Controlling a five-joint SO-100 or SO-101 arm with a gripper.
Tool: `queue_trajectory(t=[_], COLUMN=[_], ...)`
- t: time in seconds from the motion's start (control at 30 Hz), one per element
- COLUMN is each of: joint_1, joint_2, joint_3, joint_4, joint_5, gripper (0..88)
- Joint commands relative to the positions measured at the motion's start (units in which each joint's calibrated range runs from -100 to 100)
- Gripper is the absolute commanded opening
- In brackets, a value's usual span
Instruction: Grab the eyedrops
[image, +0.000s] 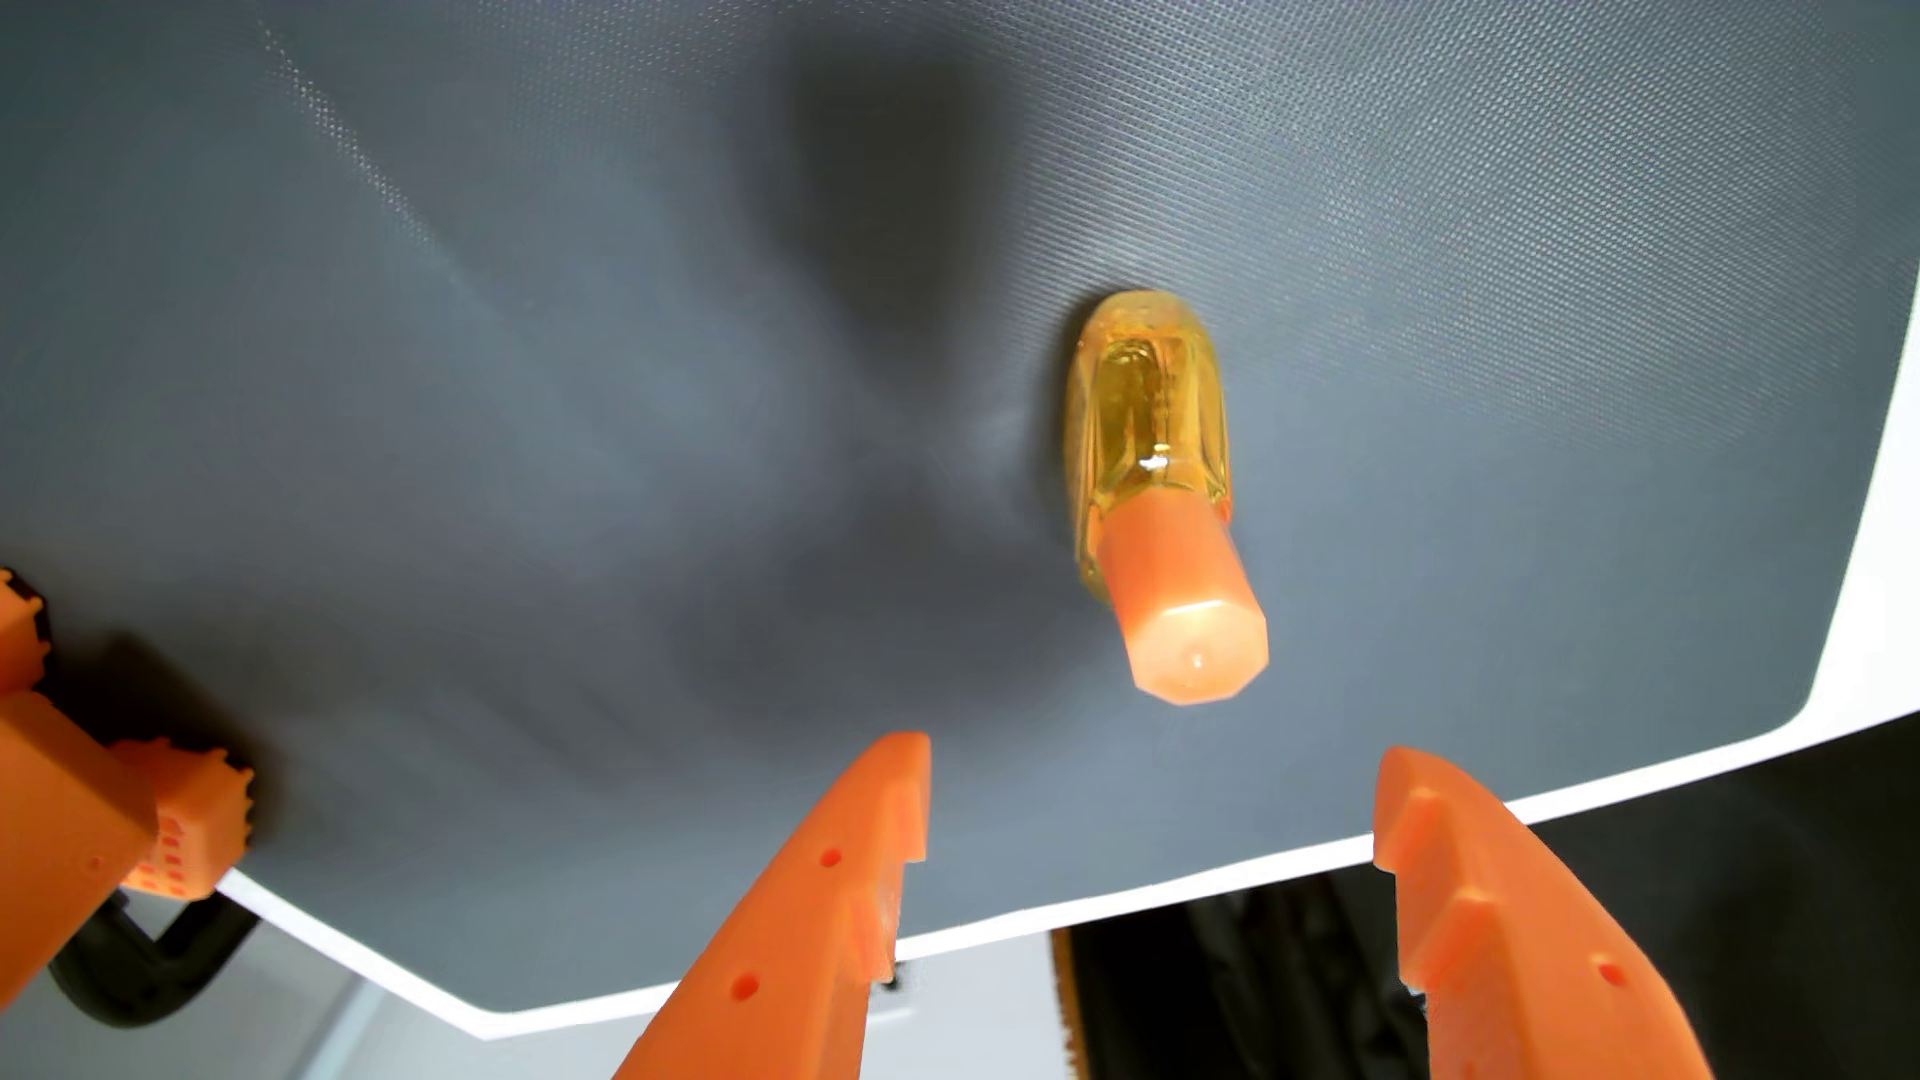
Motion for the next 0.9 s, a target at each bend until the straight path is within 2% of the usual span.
queue_trajectory(t=[0.0,0.5,0.87], joint_1=[-0.2,-3.2,-3.3], joint_2=[1.3,5.4,5.5], joint_3=[-3.0,-3.2,1.6], joint_4=[-0.5,-2.4,-6.8], joint_5=[-0.5,-3.4,-3.4], gripper=[24.3,24.3,24.2])
